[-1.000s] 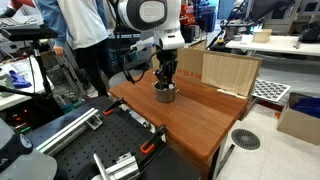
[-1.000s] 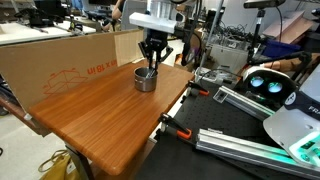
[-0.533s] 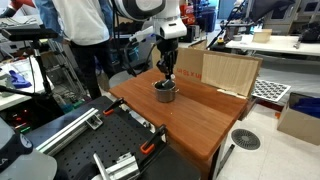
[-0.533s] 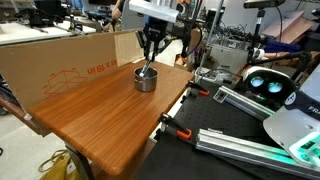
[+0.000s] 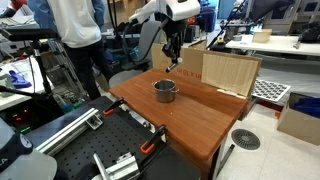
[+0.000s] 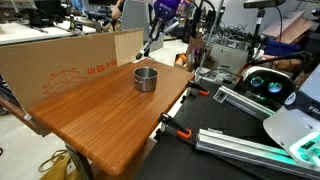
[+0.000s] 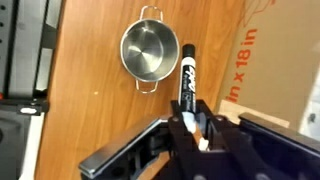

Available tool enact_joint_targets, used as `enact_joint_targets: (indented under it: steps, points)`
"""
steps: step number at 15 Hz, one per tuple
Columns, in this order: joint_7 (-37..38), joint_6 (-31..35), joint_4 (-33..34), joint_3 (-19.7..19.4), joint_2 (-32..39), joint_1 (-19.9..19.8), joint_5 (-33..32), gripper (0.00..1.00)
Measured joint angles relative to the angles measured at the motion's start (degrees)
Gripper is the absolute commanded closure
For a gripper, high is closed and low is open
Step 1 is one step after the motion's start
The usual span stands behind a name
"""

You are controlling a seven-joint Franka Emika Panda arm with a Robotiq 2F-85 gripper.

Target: Take the marker out of the pot and put it on the table

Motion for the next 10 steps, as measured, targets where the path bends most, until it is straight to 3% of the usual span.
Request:
enact_joint_targets:
  steps: [3, 10]
  points:
    - [-10.08, -2.51, 0.20, -1.54, -0.27, -2.61, 7.85, 0.95]
    - [-21.17, -7.63, 4.80, -4.23, 6.90, -7.46, 14.90, 0.95]
